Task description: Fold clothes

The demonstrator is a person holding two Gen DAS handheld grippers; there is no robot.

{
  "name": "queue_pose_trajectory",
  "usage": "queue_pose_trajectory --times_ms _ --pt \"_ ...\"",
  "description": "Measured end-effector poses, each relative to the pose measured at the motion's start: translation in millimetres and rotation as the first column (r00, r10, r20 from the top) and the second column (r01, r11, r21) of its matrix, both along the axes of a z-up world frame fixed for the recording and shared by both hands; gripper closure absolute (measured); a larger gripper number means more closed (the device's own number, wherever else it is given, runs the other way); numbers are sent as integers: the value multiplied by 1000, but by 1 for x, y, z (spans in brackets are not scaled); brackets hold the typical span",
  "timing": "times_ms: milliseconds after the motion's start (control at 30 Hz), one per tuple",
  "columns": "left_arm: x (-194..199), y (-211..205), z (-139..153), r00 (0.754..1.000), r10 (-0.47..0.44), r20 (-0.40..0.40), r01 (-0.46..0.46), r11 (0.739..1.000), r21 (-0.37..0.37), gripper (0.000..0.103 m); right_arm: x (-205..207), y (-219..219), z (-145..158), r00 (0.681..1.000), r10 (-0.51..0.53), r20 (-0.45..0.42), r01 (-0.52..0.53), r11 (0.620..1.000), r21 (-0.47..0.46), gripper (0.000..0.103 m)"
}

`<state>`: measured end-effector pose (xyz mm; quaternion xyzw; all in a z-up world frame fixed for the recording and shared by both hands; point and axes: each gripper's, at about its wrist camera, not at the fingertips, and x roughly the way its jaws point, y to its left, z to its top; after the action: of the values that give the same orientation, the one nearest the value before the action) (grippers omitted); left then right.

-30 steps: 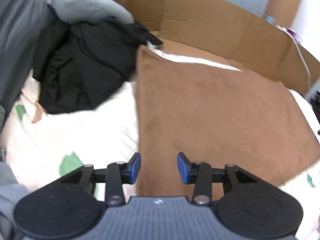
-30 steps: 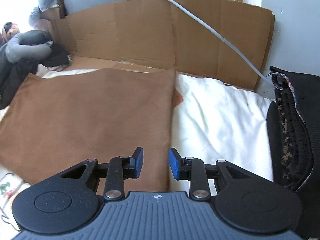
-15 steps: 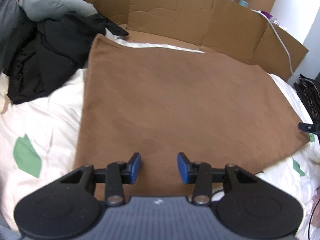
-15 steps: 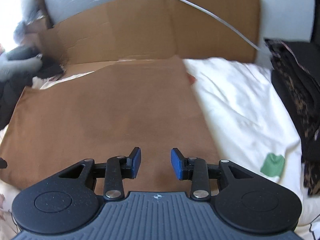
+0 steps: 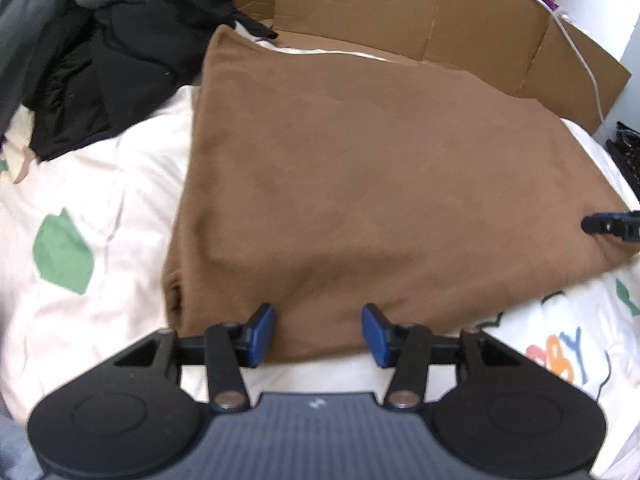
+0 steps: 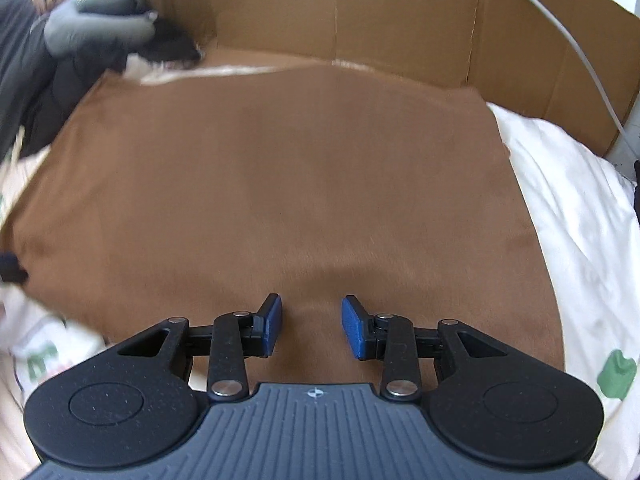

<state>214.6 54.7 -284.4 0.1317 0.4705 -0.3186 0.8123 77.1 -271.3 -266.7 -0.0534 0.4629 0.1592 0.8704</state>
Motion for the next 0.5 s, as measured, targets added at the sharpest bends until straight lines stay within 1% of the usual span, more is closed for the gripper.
queue_pose_trajectory --times_ms 100,167,233,333,400,433,500 --pt "-1 10 3 1000 25 13 -25 1000 18 52 -9 -14 0 1000 -3 -8 3 1000 -16 63" --pt "4 19 2 998 63 7 -63 998 17 57 -13 -25 0 1000 -20 -15 19 999 -25 63" --pt "7 25 1 997 72 0 -72 997 23 62 -17 -36 -1 999 -41 -22 40 999 -32 62" --pt "8 29 4 997 67 26 -69 996 56 68 -23 -53 0 996 -79 -33 77 996 -35 60" --pt "8 35 6 995 97 27 -98 994 57 70 -27 -62 -1 994 -98 -39 97 994 -47 60" --pt "9 37 7 994 111 24 -112 992 57 73 -29 -67 -1 993 -108 -42 106 993 -53 60" --pt "10 41 9 990 137 30 -139 988 68 73 -33 -71 -2 991 -128 -49 123 988 -97 60"
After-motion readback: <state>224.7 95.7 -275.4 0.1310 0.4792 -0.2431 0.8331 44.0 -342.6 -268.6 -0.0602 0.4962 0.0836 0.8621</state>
